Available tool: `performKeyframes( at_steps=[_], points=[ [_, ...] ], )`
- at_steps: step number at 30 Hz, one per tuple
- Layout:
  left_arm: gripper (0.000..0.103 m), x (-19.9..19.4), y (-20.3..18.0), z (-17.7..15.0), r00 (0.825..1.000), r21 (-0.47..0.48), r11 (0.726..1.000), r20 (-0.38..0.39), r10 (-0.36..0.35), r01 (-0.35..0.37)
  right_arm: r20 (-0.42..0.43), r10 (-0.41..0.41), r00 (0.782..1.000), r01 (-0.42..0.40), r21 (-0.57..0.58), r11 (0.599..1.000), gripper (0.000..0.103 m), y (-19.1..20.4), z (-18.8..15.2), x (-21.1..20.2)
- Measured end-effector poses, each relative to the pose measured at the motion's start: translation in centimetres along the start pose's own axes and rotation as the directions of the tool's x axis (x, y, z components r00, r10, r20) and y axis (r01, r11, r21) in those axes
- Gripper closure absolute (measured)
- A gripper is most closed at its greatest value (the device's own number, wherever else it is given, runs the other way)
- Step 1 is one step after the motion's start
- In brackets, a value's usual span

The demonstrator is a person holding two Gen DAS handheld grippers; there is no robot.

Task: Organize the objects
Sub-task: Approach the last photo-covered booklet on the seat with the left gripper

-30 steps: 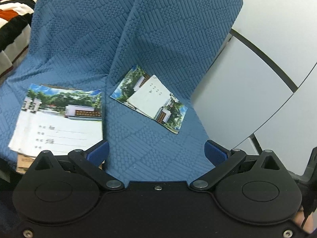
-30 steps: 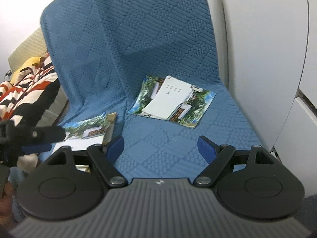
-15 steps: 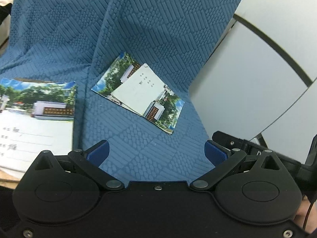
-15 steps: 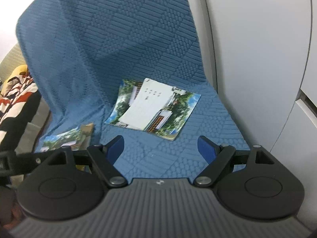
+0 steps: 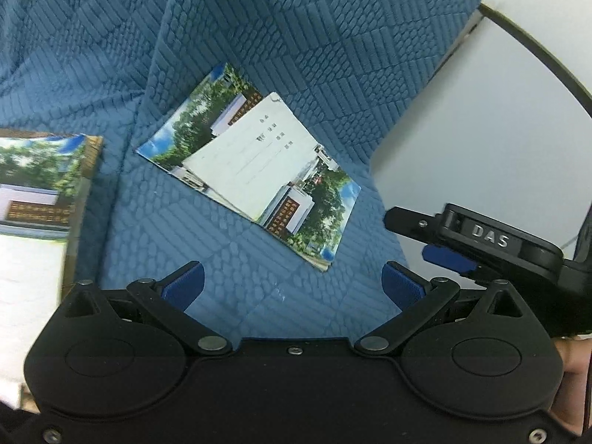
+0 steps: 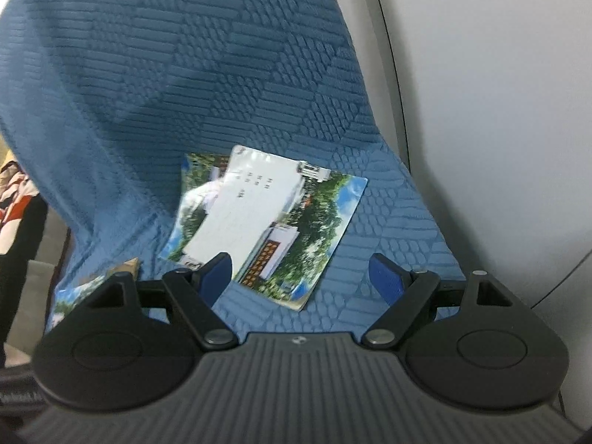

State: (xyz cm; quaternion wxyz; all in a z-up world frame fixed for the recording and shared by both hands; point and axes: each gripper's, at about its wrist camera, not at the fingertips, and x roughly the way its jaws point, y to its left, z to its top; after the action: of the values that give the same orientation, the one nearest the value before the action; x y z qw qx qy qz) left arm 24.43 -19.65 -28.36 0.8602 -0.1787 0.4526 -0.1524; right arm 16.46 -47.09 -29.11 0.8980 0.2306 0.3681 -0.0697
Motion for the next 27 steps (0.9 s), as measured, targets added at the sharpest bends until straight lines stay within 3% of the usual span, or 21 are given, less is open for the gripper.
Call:
performKeyframes(
  at_steps=[6,9,15,17,19,23,27],
  points=[
    [0.004,3.3,-0.1,0.8,0.999,0.001,1.000,-0.035,-0.007,0.007,-0.017,-0.073,0.997,0.071,-0.077,0.995,0.020,-0.1,2.1,3.5],
    [0.009,5.0,-0.1,1.1,0.999,-0.020,1.000,-0.040,0.001,-0.002,-0.010,-0.064,0.998,0.063,-0.076,0.995,0.020,-0.6,3.3,5.1],
    [0.032,7.3,0.5,1.7,0.998,-0.076,0.996,-0.038,-0.051,0.048,-0.048,-0.098,0.994,0.091,-0.139,0.986,0.021,-1.4,4.8,9.3],
    [0.048,8.1,1.2,1.6,0.997,-0.093,0.994,-0.046,-0.061,0.056,-0.055,-0.088,0.995,0.080,-0.134,0.988,0.027,-1.8,5.2,10.4],
    [0.055,9.0,1.8,1.7,0.996,-0.117,0.991,-0.060,-0.066,0.059,-0.060,-0.061,0.996,0.053,-0.127,0.991,0.029,-2.0,5.5,11.3],
    [0.059,10.0,2.9,1.6,0.994,-0.139,0.987,-0.066,-0.091,0.081,-0.058,-0.058,0.997,0.048,-0.166,0.985,0.030,-2.1,6.3,13.5],
    [0.061,10.3,3.4,1.8,0.992,-0.154,0.983,-0.059,-0.112,0.102,-0.061,0.006,0.998,-0.016,-0.164,0.986,0.030,-2.3,7.2,14.4]
  ],
)
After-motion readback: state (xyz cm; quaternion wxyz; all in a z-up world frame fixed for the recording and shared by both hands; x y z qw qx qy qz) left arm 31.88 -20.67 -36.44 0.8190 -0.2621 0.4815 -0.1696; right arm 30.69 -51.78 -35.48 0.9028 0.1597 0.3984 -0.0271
